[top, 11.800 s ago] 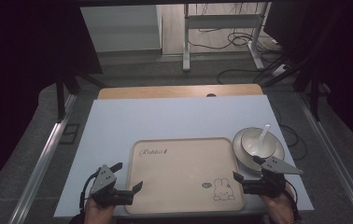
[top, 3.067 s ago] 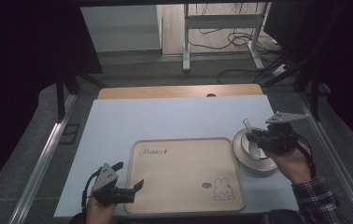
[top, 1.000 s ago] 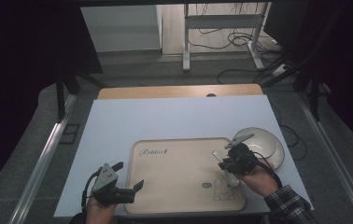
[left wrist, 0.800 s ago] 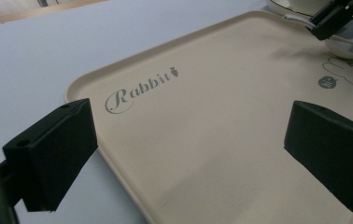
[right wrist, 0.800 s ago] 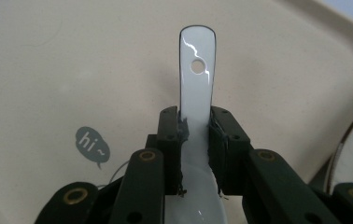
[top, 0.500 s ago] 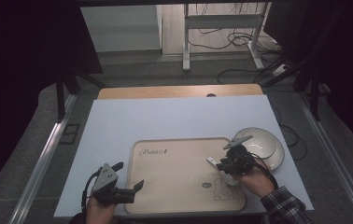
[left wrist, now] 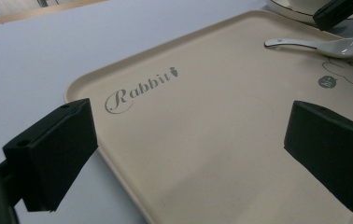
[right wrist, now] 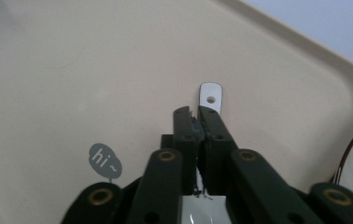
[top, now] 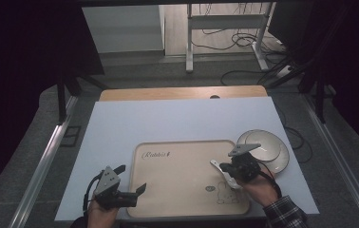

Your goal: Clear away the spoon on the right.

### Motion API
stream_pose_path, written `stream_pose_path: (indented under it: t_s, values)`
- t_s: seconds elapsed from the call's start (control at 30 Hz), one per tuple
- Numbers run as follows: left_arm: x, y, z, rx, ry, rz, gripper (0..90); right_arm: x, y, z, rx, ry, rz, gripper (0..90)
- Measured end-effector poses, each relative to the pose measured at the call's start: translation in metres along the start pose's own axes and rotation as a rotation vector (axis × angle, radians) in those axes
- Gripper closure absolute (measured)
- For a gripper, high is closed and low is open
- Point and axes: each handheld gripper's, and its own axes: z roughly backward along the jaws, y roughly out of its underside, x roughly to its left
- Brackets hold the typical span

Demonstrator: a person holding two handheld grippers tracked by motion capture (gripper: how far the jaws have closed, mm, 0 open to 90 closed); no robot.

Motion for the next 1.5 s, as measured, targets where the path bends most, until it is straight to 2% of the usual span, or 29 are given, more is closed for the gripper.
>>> stream_pose_path:
  t_s: [0.17,0.4,0.47,0.7,1.3,1.5]
  values:
    - [0.000,0.000,0.000,0.001,0.001,0.000,2.5,0.003,0.003,-0.005,-0.009,0.001,0.007,90.0]
    - [-0.001,0.000,0.000,0.000,0.002,-0.004,2.5,0.009,0.008,-0.011,0.000,0.020,0.051,90.0]
    - [0.000,0.000,0.001,0.000,0.000,-0.006,2.5,0.012,0.010,-0.014,0.008,0.035,0.071,90.0]
    - [0.000,0.000,0.001,-0.001,0.000,-0.006,2.5,0.011,0.012,-0.021,0.037,0.046,0.081,90.0]
    - [0.000,0.000,0.001,-0.002,0.000,-0.008,2.5,-0.007,0.017,-0.022,0.036,0.076,0.020,90.0]
    - [-0.001,0.000,0.001,-0.002,0.000,-0.008,2.5,-0.008,0.017,-0.021,0.033,0.071,0.010,89.9]
